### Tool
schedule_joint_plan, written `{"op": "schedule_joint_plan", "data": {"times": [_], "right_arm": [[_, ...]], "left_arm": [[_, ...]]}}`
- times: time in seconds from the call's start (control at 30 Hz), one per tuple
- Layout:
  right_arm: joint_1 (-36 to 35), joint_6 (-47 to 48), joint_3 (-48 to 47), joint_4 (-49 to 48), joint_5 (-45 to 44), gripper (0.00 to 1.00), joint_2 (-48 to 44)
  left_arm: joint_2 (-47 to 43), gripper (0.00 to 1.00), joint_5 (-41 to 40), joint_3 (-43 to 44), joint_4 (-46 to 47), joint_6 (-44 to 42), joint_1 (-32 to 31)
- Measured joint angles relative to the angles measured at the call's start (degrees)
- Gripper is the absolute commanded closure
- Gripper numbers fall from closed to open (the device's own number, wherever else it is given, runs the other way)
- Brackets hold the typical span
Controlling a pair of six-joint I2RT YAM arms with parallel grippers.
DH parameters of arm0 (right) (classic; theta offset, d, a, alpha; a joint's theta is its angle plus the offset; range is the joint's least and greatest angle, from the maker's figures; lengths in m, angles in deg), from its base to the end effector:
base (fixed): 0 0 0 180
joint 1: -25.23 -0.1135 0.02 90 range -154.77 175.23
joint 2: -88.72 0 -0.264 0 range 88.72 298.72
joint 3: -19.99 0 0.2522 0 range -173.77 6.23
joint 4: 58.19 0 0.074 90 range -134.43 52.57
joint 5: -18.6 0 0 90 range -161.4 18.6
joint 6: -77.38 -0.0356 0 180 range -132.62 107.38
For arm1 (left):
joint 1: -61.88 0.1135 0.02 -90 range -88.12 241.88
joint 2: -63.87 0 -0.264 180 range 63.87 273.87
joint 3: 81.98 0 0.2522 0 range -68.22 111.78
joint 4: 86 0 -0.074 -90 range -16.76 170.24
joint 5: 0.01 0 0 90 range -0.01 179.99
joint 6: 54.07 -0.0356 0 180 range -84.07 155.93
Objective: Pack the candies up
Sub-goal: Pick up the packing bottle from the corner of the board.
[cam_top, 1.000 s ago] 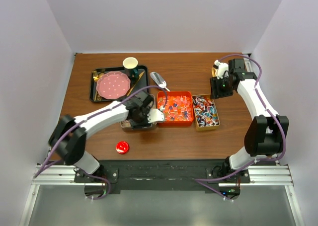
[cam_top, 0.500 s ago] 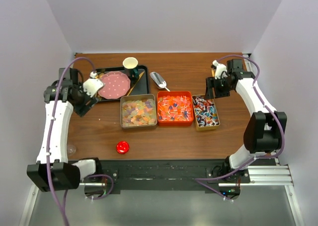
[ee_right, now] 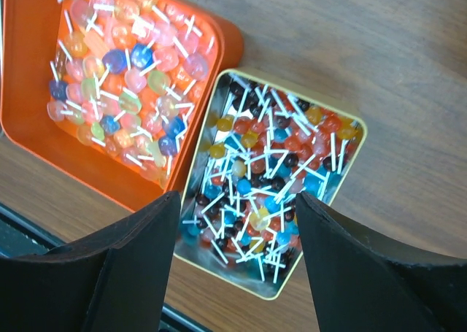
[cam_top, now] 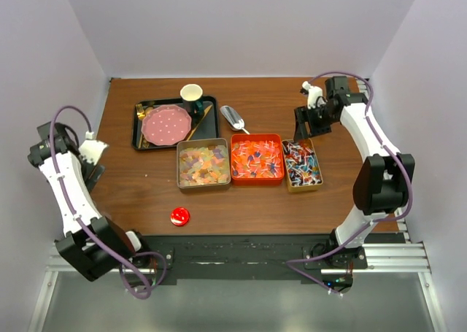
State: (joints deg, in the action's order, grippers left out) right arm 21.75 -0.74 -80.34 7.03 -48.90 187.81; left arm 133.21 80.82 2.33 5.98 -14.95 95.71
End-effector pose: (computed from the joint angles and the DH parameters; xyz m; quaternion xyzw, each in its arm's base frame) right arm 0.3592 0.0355 0.2836 -0.1712 0.9412 0.1734 0.2341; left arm 0.1649 0.1173 0.3213 0.1345 0.9768 0.1574 0.0553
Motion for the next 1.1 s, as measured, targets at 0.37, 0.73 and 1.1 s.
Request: {"op": "schedule_joint_plan", "data": {"times": [0.37,0.73,1.1], "right_arm": [[-2.45,3.43,-0.35,5.2,-1.81,0.32,-0.15],[-2.47,3.63,3.61,5.14,-2.4,0.33,-7.08],[-2.45,3.58,8.07,4.83,-4.48,0.33,-10.43]], "left_arm": [[2.21,0.42,2.69,-5.79,3.65,-2.38,4.59],[6.12,0.86,3.3,-10.4,7.89,-2.73,4.68],[7.93,1.0,7.69,2.38,2.29,0.85,-11.85]]}}
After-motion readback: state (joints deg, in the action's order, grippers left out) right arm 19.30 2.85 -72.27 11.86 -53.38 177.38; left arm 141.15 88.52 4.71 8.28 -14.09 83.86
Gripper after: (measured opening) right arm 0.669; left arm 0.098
